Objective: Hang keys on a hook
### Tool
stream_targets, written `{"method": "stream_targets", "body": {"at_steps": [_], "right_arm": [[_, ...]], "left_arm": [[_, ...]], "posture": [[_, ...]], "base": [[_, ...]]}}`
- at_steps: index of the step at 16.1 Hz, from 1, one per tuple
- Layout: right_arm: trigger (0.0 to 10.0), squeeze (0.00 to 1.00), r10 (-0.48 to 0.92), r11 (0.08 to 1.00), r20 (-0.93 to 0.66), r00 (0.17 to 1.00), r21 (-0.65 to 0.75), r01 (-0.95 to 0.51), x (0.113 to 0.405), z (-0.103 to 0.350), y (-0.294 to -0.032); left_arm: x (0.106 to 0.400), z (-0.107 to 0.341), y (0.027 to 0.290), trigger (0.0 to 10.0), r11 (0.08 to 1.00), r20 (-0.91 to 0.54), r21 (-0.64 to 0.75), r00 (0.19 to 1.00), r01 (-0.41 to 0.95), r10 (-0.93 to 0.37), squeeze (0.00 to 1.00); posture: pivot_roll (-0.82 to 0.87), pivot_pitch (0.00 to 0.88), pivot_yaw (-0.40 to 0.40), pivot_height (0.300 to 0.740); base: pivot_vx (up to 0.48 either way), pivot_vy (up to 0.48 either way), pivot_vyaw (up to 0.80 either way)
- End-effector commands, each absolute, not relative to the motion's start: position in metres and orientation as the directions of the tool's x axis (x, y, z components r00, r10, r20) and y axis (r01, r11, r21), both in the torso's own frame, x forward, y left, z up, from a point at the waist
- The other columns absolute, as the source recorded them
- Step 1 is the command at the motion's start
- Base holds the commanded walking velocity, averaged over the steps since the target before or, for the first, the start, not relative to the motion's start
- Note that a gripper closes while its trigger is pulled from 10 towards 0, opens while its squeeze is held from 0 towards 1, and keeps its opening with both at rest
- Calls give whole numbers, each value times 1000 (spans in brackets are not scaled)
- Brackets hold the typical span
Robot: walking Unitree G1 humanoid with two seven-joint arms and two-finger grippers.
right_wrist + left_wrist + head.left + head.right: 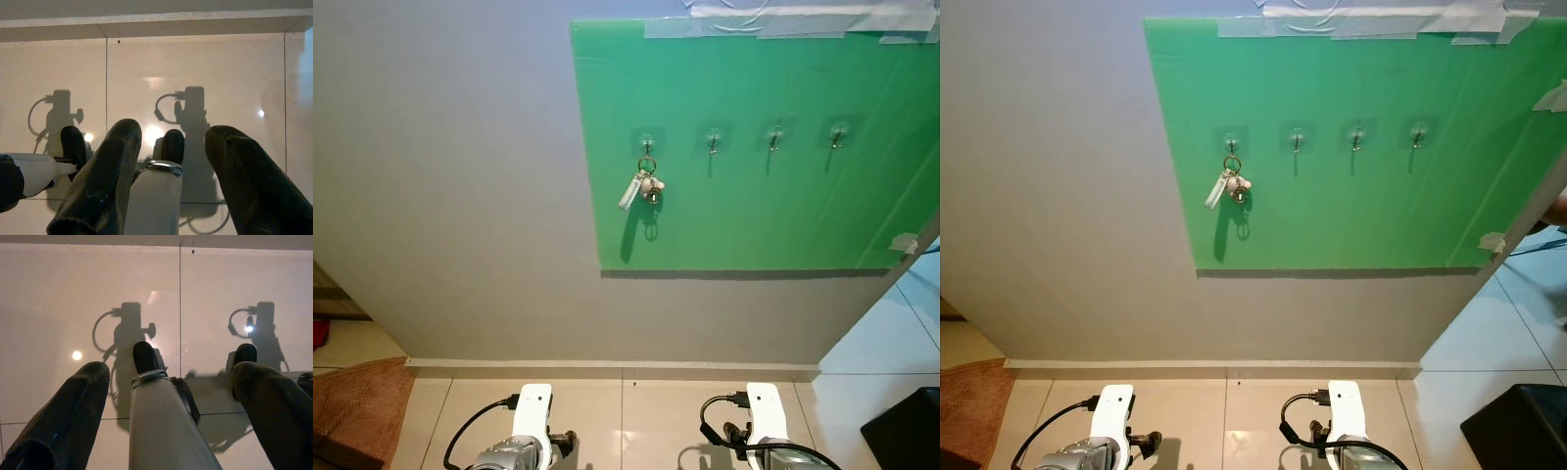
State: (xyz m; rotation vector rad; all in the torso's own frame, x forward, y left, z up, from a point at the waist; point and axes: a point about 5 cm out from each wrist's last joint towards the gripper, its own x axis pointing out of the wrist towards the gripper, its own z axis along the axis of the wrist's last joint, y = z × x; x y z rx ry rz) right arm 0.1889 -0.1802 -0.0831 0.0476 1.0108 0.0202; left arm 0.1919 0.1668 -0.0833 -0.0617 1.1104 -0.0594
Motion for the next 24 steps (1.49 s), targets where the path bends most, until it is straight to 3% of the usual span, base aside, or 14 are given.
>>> {"method": "stream_targets", "body": {"at_steps": [1,8,14,17,24], "right_arm": [[10000,0,33,999,-848,530,39,0,187,-84,-181],[10000,0,66,998,-855,514,47,-50,172,-92,-163],[10000,0,112,993,-866,488,80,-87,156,-98,-108],[10000,0,86,996,-865,495,62,-65,163,-97,-130],[10000,0,83,996,-864,496,66,-52,163,-96,-133]], "left_arm": [[191,-84,165,10000,997,-899,-80,430,22,-82,0],[190,-84,162,10000,996,-901,-80,423,51,-94,0],[190,-85,160,10000,995,-900,-83,426,50,-96,0],[191,-84,160,10000,995,-896,-91,431,50,-104,0],[191,-84,160,10000,995,-896,-89,433,50,-102,0]], "posture": [[-84,0,39,740],[-83,0,38,740],[-83,0,36,740],[-85,0,37,740],[-83,0,40,740]], "base": [[0,0,0],[0,0,0],[0,0,0],[0,0,0],[0,0,0]]}}
